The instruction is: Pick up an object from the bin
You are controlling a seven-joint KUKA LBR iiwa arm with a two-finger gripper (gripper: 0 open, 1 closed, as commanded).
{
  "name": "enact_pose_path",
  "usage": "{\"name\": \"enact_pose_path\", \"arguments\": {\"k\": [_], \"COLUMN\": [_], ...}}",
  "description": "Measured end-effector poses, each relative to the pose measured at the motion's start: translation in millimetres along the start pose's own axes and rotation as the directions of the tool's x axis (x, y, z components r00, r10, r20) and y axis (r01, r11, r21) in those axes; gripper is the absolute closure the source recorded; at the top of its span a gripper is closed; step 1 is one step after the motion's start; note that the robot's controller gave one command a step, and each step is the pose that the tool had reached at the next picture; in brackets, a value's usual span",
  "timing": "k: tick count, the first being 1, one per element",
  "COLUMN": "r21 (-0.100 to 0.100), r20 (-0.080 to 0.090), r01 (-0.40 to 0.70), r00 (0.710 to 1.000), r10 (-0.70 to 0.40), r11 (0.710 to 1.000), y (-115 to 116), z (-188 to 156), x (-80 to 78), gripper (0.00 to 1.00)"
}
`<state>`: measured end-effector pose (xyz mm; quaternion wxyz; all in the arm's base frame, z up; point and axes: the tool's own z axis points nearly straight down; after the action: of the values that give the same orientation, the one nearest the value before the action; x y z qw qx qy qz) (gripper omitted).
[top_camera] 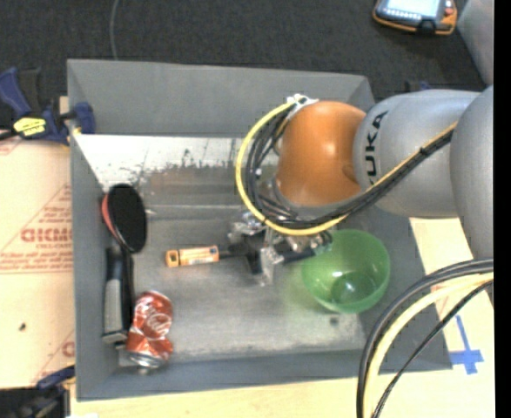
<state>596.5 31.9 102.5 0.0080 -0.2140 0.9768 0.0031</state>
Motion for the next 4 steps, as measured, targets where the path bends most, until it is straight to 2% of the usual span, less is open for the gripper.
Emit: {"name": "enact_pose_path", "arguments": {"k": [1,2,3,4], "r21": [0.000,-0.002,0.000,-0.002], "r20": [0.007,0.002,0.009,0.006], "r01": [-0.012,-0.010,-0.009,-0.042], "r00": [1.000,1.000,1.000,0.999], "r10": [0.012,0.010,0.009,0.042], "r11": [1.000,1.000,1.000,0.999], "y": [-0.9,-4.8,-4.2,-12.8], "z": [-16.3,-6.1,-12.4,-8.6], "x": [-2.7,5.5,2.2,19.5], "gripper": [0.00,0.00,0.00,0.00]}}
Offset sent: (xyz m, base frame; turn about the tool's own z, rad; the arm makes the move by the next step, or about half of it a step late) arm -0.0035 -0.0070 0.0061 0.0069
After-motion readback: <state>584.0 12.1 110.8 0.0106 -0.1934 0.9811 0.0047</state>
